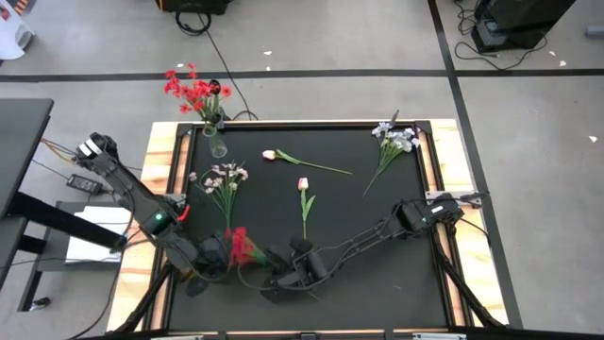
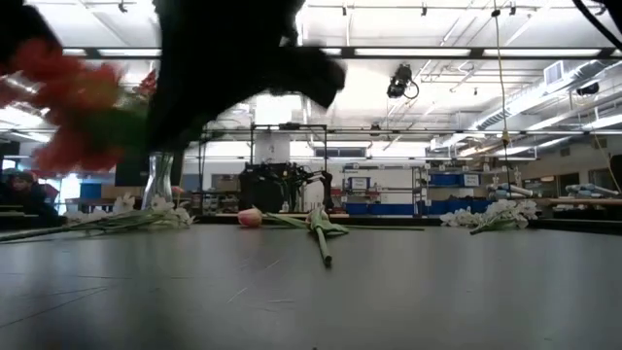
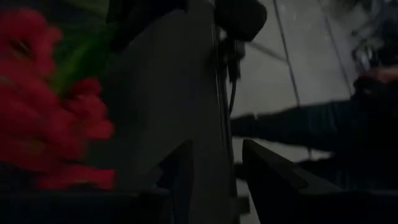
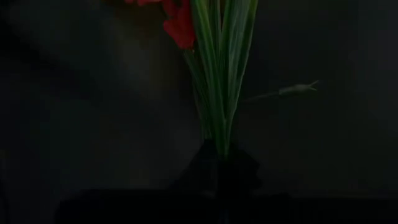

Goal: Sort flowers into vase by color
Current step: Put the red flowers into the transparent vase

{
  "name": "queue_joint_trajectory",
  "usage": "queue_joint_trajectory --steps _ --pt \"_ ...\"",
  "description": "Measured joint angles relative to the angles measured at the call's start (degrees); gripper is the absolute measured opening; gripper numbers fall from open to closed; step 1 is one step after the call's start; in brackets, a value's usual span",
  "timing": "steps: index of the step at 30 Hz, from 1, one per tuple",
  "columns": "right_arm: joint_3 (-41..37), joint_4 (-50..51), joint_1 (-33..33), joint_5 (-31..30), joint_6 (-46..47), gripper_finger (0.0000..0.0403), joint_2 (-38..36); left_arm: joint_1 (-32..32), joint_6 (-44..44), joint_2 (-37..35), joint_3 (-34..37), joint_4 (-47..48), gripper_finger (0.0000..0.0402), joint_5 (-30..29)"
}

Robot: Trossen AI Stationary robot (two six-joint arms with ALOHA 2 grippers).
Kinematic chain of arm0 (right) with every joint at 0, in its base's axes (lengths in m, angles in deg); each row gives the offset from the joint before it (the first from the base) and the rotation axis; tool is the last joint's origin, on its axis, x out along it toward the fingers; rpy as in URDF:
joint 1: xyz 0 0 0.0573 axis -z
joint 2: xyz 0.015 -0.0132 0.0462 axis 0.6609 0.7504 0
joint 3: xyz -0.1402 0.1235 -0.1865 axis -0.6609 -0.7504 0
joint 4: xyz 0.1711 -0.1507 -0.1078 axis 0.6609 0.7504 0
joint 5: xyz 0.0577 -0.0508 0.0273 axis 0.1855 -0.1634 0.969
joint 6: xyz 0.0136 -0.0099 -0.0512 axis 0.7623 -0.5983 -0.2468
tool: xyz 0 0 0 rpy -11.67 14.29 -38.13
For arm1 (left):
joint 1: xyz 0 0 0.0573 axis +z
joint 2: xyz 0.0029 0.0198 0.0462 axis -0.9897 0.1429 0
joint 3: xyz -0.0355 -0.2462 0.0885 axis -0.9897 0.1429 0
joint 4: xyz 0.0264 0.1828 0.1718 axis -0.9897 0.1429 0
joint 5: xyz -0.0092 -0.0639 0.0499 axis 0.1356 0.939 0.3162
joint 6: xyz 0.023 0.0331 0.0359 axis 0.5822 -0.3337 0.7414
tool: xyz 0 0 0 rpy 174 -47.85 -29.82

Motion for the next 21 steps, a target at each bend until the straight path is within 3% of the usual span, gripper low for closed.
queue_joint_trajectory --steps 7,10,16,21 --pt "0.01 0.6 0.62 -11.25 2.55 0.0013 -7.78 0.0 0.75 -5.21 -0.01 -0.98 0.0141 -11.53" --pt "0.07 -0.07 0.49 -14.94 2.01 0.0013 -10.99 0.0 3.78 -5.48 -0.02 -4.06 0.0142 -13.92" --pt "0.09 -5.6 -0.11 -20.09 -5.21 0.0013 -17.03 0.0 12.42 -5.48 -0.02 -11.85 0.0153 -20.31" --pt "0.11 -14.21 -0.11 -20.59 -14.43 0.0013 -19.36 0.52 21.03 -5.51 -0.02 -21.35 0.0191 -27.48"
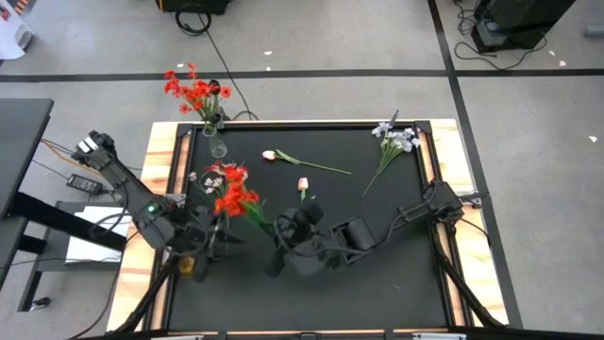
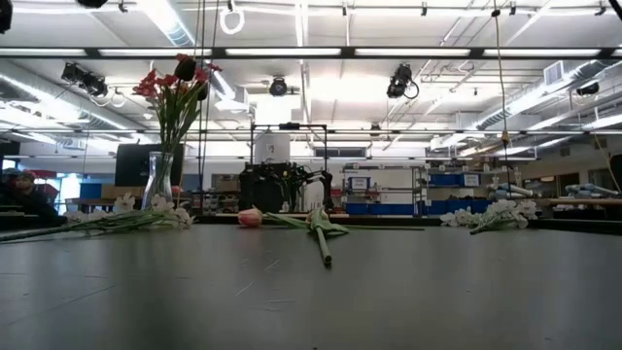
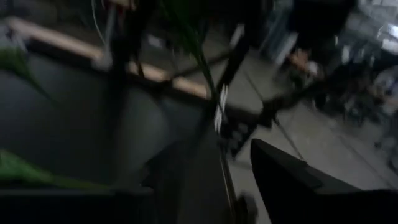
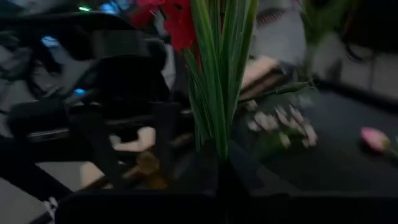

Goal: Sort flowers into vase by color
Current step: Put the red flowers into the transparent vase

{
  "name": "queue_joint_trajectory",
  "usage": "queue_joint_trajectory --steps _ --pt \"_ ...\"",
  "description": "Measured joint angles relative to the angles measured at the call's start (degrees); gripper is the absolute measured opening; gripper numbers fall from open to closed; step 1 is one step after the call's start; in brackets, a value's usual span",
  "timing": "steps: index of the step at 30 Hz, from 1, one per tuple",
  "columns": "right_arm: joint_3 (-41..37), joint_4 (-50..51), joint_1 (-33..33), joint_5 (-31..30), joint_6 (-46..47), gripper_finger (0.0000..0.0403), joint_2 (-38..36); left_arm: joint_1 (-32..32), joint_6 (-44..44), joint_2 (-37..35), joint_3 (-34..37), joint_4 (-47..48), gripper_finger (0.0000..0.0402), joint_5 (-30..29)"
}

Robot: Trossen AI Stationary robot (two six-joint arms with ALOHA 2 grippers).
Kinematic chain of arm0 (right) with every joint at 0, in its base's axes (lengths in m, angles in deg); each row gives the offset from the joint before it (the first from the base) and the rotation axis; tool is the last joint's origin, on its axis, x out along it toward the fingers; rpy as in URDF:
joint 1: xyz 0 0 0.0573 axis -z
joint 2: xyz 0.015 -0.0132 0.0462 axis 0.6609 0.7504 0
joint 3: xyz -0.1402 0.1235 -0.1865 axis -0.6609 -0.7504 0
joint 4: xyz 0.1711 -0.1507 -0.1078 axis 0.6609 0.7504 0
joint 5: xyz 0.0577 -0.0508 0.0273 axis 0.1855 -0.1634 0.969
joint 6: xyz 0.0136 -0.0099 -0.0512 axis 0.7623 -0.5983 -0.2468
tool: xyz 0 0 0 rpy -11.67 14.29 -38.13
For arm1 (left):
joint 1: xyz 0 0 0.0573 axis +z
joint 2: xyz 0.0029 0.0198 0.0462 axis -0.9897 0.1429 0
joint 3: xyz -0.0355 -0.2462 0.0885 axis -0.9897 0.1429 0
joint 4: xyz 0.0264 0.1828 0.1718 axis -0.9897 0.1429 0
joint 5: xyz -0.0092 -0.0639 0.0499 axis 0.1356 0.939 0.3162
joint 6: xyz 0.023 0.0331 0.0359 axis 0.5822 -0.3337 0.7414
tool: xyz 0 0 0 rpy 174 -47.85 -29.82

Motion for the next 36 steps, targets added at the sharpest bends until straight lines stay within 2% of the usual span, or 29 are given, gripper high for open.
queue_joint_trajectory --steps 4,9,12,16,24,28,32,36 --pt "0.0 -9.7 0.04 2.97 -11.88 0.0013 -0.07 1.04 8.3 0.0 0.0 -11.4 0.0238 -1.32" --pt "0.0 -11.85 0.04 3.18 -14.92 0.0013 -0.07 0.69 22.33 -0.19 0.0 -26.97 0.028 0.68" --pt "0.0 -13.88 0.09 4.65 -17.17 0.0013 -0.05 0.81 25.51 -0.61 -0.06 -30.78 0.0285 0.79" --pt "0.0 -15.54 0.53 7.17 -17.61 0.0012 -0.05 2.23 26.13 -0.52 -0.09 -30.86 0.0279 1.36" --pt "0.0 -15.76 1.66 11.11 -17.67 0.0012 -0.03 5.06 25.55 -0.5 -0.09 -31.69 0.022 2.59" --pt "0.0 -15.83 2.44 11.77 -18.48 0.0012 -0.03 6.21 24.2 -0.55 -0.09 -31.98 0.0178 2.57" --pt "0.0 -16.04 3.25 14.02 -18.99 0.0012 -0.03 6.69 24.2 -0.55 -0.09 -31.99 0.0119 2.6" --pt "0.0 -15.74 3.52 14.33 -19.11 0.0012 -0.03 7.13 24.22 -0.55 -0.09 -31.97 0.0038 2.62"
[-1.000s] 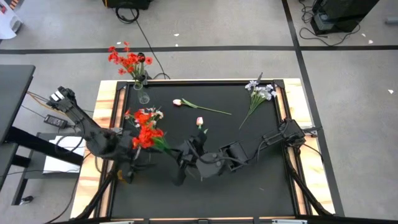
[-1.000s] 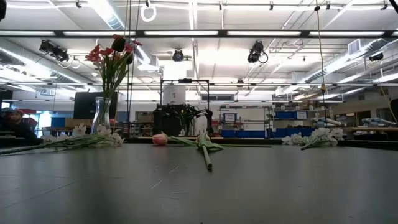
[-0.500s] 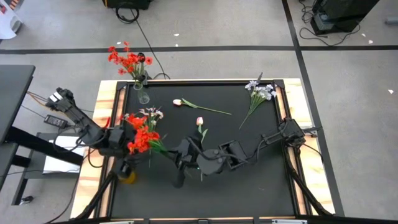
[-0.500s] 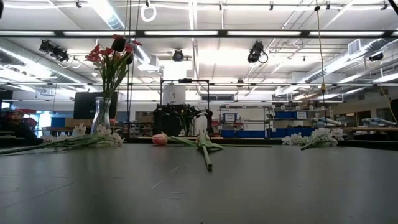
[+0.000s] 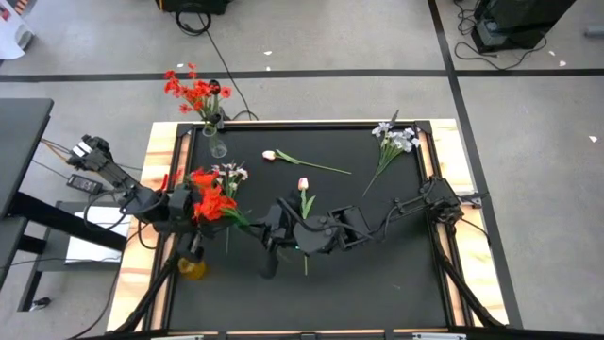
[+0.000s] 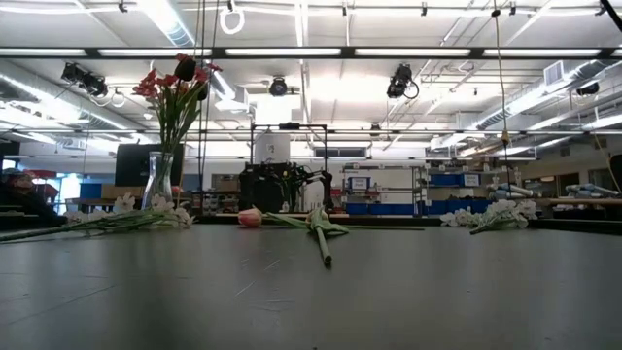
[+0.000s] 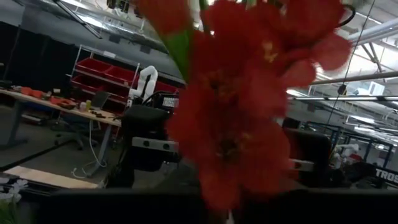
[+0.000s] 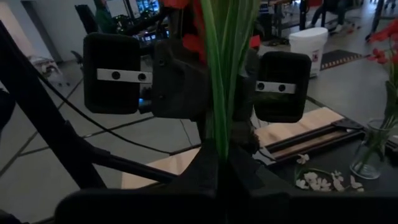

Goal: Sort flowers into vase by color
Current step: Put the red flowers into the transparent vase

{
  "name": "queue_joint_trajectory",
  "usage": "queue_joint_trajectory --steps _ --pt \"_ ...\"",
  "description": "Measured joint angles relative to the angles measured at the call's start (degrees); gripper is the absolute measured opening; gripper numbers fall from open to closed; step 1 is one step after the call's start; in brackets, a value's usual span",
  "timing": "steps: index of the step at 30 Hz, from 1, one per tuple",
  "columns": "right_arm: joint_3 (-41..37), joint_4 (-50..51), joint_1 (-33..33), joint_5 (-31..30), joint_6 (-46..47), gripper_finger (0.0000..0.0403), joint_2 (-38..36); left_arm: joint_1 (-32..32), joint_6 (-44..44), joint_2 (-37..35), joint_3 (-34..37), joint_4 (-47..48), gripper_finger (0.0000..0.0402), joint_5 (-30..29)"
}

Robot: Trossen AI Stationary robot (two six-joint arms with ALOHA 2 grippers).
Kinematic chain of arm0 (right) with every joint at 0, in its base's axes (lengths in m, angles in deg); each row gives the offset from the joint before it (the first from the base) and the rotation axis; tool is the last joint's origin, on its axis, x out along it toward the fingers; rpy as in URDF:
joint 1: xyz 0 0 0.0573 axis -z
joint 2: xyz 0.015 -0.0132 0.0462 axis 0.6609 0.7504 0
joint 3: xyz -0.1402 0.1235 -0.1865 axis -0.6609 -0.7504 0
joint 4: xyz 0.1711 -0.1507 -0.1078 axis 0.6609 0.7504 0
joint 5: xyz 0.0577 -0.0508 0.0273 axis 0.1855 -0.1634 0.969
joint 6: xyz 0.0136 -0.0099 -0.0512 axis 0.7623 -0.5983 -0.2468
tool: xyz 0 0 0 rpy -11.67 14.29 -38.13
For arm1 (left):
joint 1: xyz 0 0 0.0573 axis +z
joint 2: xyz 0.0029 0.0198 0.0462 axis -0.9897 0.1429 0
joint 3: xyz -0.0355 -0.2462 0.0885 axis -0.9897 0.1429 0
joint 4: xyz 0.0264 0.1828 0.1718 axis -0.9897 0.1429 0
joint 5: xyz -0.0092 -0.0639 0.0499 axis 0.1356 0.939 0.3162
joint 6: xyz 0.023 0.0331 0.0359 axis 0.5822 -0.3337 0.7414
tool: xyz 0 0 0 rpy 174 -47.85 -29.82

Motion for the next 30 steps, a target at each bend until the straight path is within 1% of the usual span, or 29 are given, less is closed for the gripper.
queue_joint_trajectory --steps 1,2,4,8,11,14,17,21,23,26,28,30 --pt "0.0 -0.13 0.0 -0.27 -0.69 0.0017 0.0 -0.08 0.11 -0.01 0.0 0.03 0.0022 0.0" --pt "0.0 -0.51 0.0 -0.51 -1.41 0.0028 0.0 -0.21 0.48 -0.11 0.0 0.13 0.0015 -0.02" --pt "-0.02 -1.08 0.0 -2.0 -2.18 0.0063 0.11 -0.81 1.8 -0.73 0.0 1.69 0.0013 -1.05" --pt "-0.02 -0.63 0.02 -5.29 -1.39 0.014 -0.18 -2.12 2.69 -3.94 0.04 9.46 0.001 -7.03" --pt "-0.02 1.69 0.05 -6.95 2.65 0.0167 -1.1 -2.79 1.39 -7.44 0.04 15.89 0.0009 -10.28" --pt "-0.02 3.5 0.07 -8.91 4.01 0.0169 -2.71 -3.16 0.21 -10.78 0.04 21.28 0.0009 -12.73" --pt "0.0 4.3 0.07 -9.1 5.75 0.016 -4.23 -3.85 -0.69 -14.06 0.04 25.49 0.0008 -13.95" --pt "0.0 6.15 0.39 -4.22 6.34 0.0147 -5.87 -5.25 -0.77 -16.69 0.04 31.13 0.0008 -17.15" --pt "0.04 9.32 0.39 -2.02 7.09 0.0143 -6.44 -5.68 -1.5 -17.49 0.04 33.72 0.0008 -18.38" --pt "0.02 15.2 0.47 -0.58 8.67 0.0137 -7.07 -5.7 -3.26 -17.98 0.04 36.75 0.0008 -18.74" --pt "-0.06 19.41 0.57 -0.66 8.45 0.0131 -8.22 -5.7 -4.43 -18.01 0.04 38.52 0.0008 -18.74" --pt "-0.07 22.52 0.59 -2.52 7.35 0.0122 -10.13 -5.7 -5.2 -17.94 0.04 39.76 0.0008 -18.73"
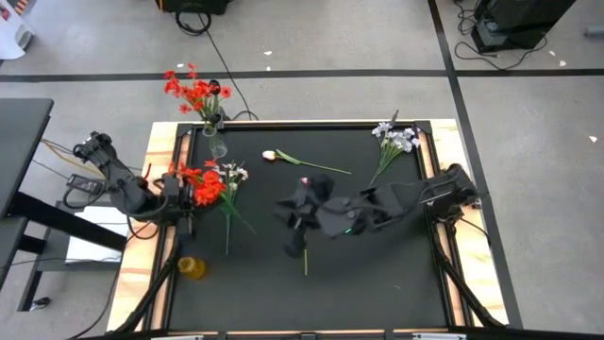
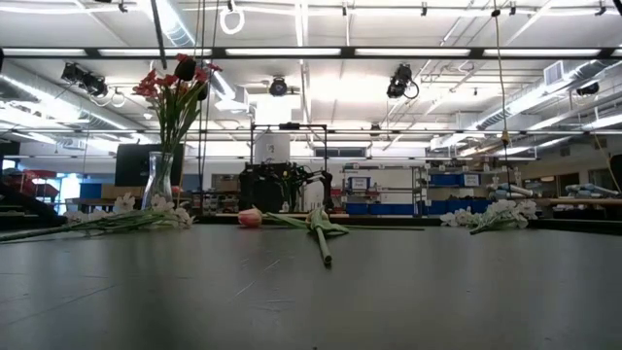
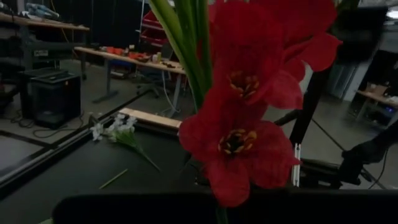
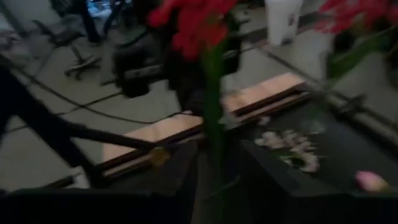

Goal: Sort flowers into vase by color
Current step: Put the red flowers into the transparent vase

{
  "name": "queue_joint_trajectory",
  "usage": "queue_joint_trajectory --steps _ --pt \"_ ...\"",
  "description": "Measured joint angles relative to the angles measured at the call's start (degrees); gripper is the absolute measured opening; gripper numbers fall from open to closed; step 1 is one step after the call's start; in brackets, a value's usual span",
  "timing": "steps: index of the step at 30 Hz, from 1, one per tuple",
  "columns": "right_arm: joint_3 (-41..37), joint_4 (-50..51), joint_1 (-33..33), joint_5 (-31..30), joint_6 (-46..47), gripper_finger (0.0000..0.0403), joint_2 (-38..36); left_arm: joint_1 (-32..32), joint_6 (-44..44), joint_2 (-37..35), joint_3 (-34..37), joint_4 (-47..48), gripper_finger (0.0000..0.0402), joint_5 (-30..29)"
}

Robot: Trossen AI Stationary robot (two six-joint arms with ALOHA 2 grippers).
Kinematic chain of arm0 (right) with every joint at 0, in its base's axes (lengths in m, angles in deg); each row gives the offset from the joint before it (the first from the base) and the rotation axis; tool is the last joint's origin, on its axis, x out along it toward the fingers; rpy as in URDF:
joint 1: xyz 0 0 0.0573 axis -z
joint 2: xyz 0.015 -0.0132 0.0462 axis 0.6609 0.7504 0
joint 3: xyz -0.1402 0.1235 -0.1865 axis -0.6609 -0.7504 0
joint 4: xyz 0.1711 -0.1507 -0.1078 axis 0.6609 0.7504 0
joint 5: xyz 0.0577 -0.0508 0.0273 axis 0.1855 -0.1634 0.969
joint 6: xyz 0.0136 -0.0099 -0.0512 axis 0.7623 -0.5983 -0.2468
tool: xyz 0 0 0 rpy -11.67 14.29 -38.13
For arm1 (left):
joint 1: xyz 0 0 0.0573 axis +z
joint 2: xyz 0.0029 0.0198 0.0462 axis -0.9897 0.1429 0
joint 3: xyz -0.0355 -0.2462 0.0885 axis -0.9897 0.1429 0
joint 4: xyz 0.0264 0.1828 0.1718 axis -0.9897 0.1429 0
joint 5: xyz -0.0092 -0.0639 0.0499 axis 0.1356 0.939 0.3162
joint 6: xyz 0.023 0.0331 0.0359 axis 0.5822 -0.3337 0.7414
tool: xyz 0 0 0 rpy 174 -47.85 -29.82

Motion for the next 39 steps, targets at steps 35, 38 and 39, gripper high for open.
queue_joint_trajectory --steps 35,38,39 --pt "-55.1 -12.51 6.26 -3.4 -9.39 0.011 -58.86 9.86 -9.62 -7.43 0.0 25.15 0.0008 -6.65" --pt "-61.05 -17.99 9.86 1.95 -10.78 0.011 -63.82 14.51 -10.05 -7.43 0.0 25.22 0.0008 -4.42" --pt "-62.6 -19.8 10.88 3.83 -11.77 0.011 -65.35 16.14 -10.13 -7.43 0.0 25.24 0.0008 -3.74"
